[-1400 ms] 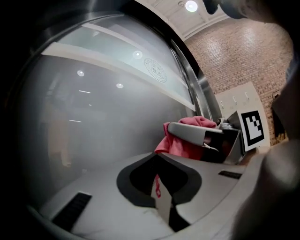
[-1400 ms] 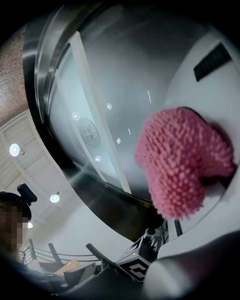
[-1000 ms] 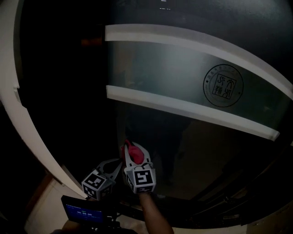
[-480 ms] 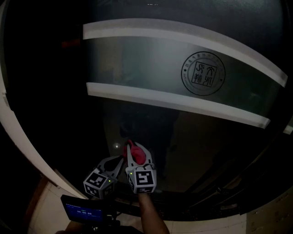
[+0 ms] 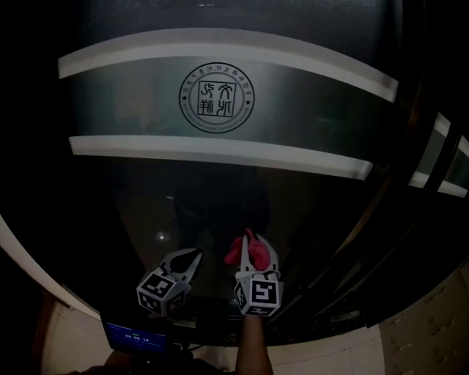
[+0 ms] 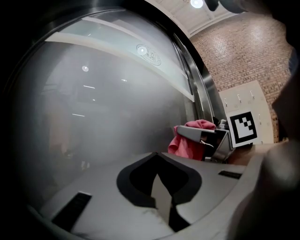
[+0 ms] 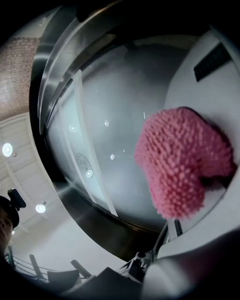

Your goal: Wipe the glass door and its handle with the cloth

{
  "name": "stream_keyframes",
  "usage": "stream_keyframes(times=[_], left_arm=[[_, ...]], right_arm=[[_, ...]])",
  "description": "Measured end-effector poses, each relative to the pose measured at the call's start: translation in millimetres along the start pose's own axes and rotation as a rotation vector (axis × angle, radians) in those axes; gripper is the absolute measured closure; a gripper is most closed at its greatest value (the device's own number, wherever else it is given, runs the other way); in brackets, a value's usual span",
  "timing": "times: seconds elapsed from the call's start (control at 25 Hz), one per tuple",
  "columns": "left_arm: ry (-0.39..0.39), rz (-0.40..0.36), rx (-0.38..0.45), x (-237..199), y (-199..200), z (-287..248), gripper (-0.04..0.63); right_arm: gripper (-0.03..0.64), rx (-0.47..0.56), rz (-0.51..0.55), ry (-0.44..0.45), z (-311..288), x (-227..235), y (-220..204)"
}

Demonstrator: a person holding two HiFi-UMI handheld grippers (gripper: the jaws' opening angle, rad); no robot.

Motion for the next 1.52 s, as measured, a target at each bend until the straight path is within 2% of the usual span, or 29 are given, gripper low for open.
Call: stream_keyframes(times=[0.16,0.32,0.6,0.84,1.04,1.24,1.4,1.52], left_arm=[[-0.013,0.003,0.011,31.9,1.1,-25.8,0.591],[-0.035,-0.004,0.005,58.5,2.5,-44.6,0.591],[-0.007,-0.003,-0.031,79.3,1.4,-37.9,0.591],[-0.034,-0.001,-0.051,92.9,0.0,-8.1,0.591],[-0.103,0.015,-0.052,110.4,2.8,34.7,0.591],[-0.216,0.067,-0.062,139.2,-3.7,68.5,0.591],[-0.326,0.099,-0.071,179.2,-13.3,64.7,0.591],[-0.446,0.048,-0.060,226.0,-18.7,46.5,0.591]], right_arm=[[0.558,-0.015,0.033,-0.075,23.1,64.1,4.9],[0.558,-0.013,0.033,-0.065,28.7,87.5,8.4],[0.558,0.019,0.012,0.010,43.7,77.1,16.4],[0.558,0.015,-0.005,0.048,76.6,35.7,20.5],[0.558,-0.037,-0.008,0.046,121.3,-14.0,33.0],[0.558,-0.089,0.013,-0.025,174.8,-48.4,48.6],[0.558,-0.126,0.062,-0.121,224.9,-39.1,61.4],[0.558,-0.092,0.068,-0.250,268.2,-1.4,70.6]])
Point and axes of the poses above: the fingertips, and each gripper's own axes: z backward along the fingers, x to its right, y out of its top, the point moved 7 cm from there along z, backward along the fingers, and after that the axes turned 1 degree about x, right-handed, at the moved point
